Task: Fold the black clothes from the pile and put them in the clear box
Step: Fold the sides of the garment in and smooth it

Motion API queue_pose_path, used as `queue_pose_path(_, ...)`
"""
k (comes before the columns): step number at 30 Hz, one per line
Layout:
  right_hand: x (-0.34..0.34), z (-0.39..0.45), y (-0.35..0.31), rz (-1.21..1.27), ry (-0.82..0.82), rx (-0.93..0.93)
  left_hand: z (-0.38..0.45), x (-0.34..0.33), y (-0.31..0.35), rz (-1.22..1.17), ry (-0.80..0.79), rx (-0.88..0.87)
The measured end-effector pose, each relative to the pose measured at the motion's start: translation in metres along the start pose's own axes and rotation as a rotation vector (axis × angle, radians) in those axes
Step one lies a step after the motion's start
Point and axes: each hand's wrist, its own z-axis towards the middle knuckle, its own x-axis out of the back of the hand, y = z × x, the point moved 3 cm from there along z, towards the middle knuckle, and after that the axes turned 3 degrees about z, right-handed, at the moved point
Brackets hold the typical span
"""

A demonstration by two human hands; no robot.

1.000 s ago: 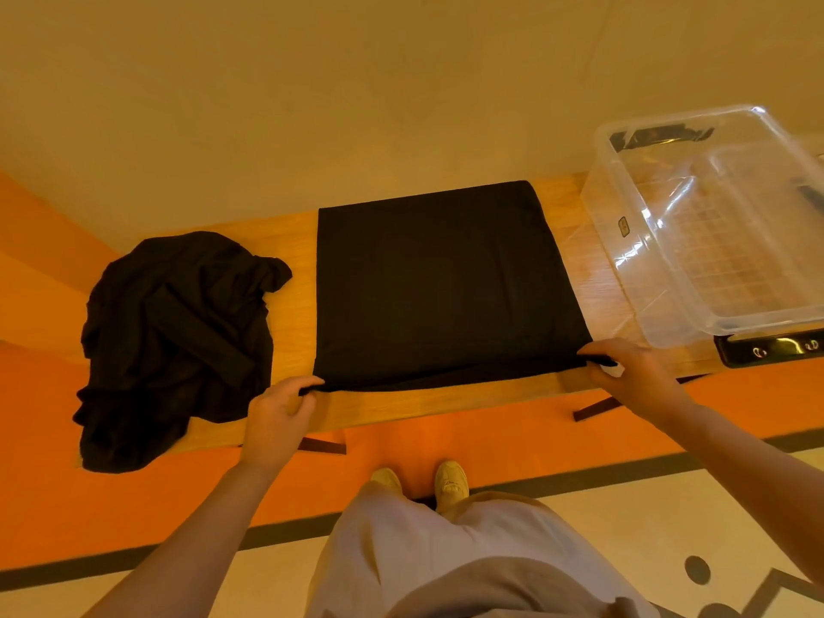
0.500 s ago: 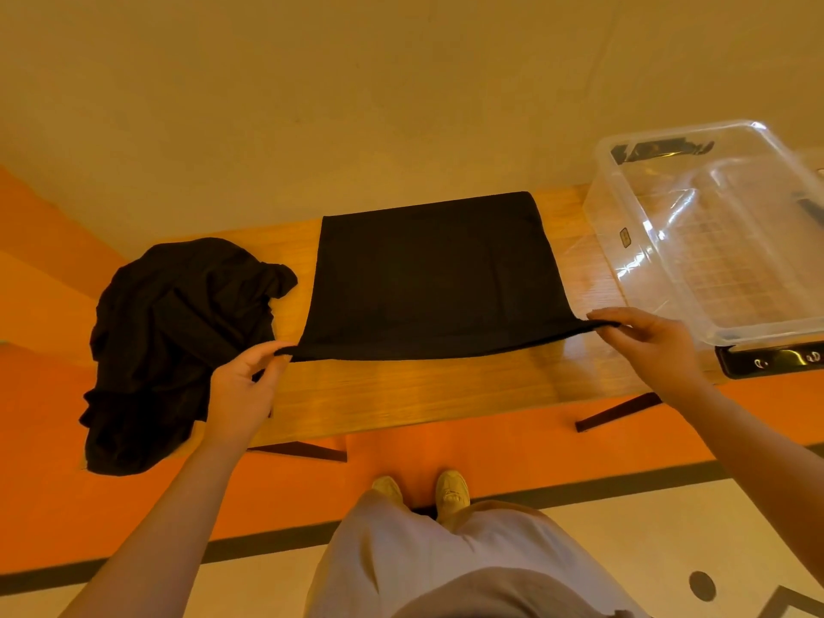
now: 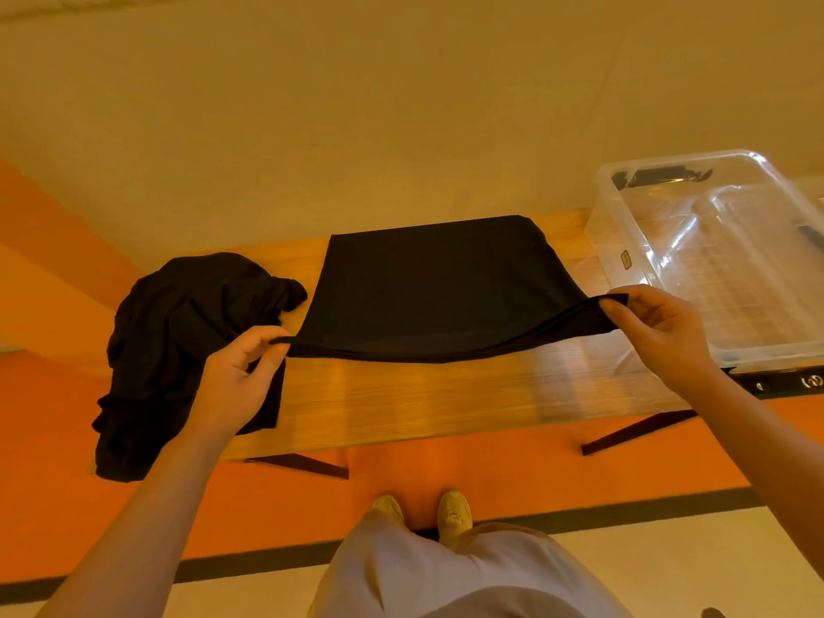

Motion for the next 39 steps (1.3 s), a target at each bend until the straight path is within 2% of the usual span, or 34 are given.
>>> queue_pose_path(5, 0.003, -0.006, 0.004, -0.054, -0.069, -0.026, -0.014, 0.003, 0.003, 0.003, -0.06, 0.009)
queue_pose_path(9, 0.006, -0.01, 0.008, -0.023, -0.116, -0.124, -0.022, 0.005, -0.001, 0.008, -0.112, 0.055)
queue_pose_path(15, 0.011, 0.003, 0.023, -0.065, -0.14, -0.24, -0.006, 0.005, -0.002, 0.033, -0.056, 0.108)
queue_pose_path(21, 0.002, 0.059, 0.035, -0.169, -0.052, -0.309, 0.062, -0.009, -0.008, 0.091, -0.014, 0.125)
queue_pose_path(30, -0.025, 0.209, 0.064, -0.419, 0.103, -0.359, 0.218, -0.041, -0.015, 0.22, 0.112, 0.189)
queue_pose_path(34, -0.049, 0.223, 0.078, -0.536, 0.156, -0.348, 0.242, -0.072, -0.037, 0.3, 0.123, 0.22)
queue_pose_path(39, -0.075, 0.152, 0.121, -0.767, -0.149, -0.242, 0.172, -0.12, -0.068, 0.675, -0.102, -0.052)
